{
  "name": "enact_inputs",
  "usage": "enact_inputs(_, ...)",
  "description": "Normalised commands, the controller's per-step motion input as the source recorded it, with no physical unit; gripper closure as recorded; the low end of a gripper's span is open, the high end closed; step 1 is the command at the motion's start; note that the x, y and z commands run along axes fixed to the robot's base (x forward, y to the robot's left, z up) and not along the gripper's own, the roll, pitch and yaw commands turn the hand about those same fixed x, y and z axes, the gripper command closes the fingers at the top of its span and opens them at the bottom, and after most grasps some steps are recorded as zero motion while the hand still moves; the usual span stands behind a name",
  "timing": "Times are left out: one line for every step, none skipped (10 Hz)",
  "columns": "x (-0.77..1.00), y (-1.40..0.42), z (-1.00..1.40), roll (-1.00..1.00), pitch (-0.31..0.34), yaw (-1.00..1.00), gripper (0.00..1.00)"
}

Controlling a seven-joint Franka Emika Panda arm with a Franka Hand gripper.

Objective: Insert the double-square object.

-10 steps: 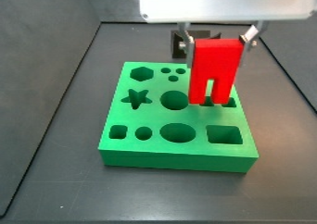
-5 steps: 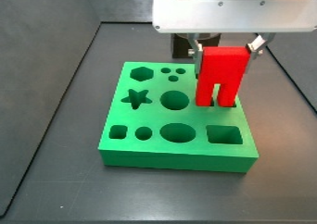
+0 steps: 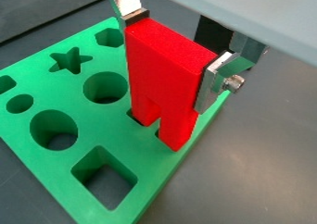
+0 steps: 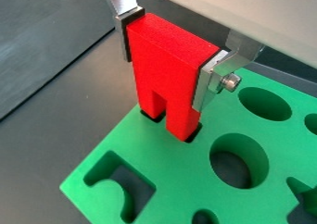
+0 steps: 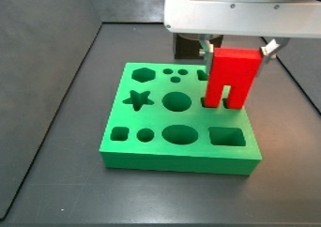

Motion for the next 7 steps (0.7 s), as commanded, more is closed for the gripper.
enact_inputs(0.28, -0.12, -0.27, -0.06, 0.021, 0.0, 1.0)
enact_inputs(0.18, -0.03, -0.29, -0.05, 0.031, 0.08, 1.0)
enact_inputs(0.01, 0.01, -0.24, -0.1, 0.021, 0.25, 1.0)
enact_inputs(-0.06, 0.21, -0.13, -0.23, 0.0, 0.17, 1.0)
enact_inputs(-0.15, 0.15, -0.08, -0.23, 0.0, 0.12, 1.0)
enact_inputs(-0.14, 0.13, -0.07, -0.21, 0.0, 0.25, 1.0)
enact_inputs(-0.16, 0.11, -0.06, -0.19, 0.0, 0.21, 1.0)
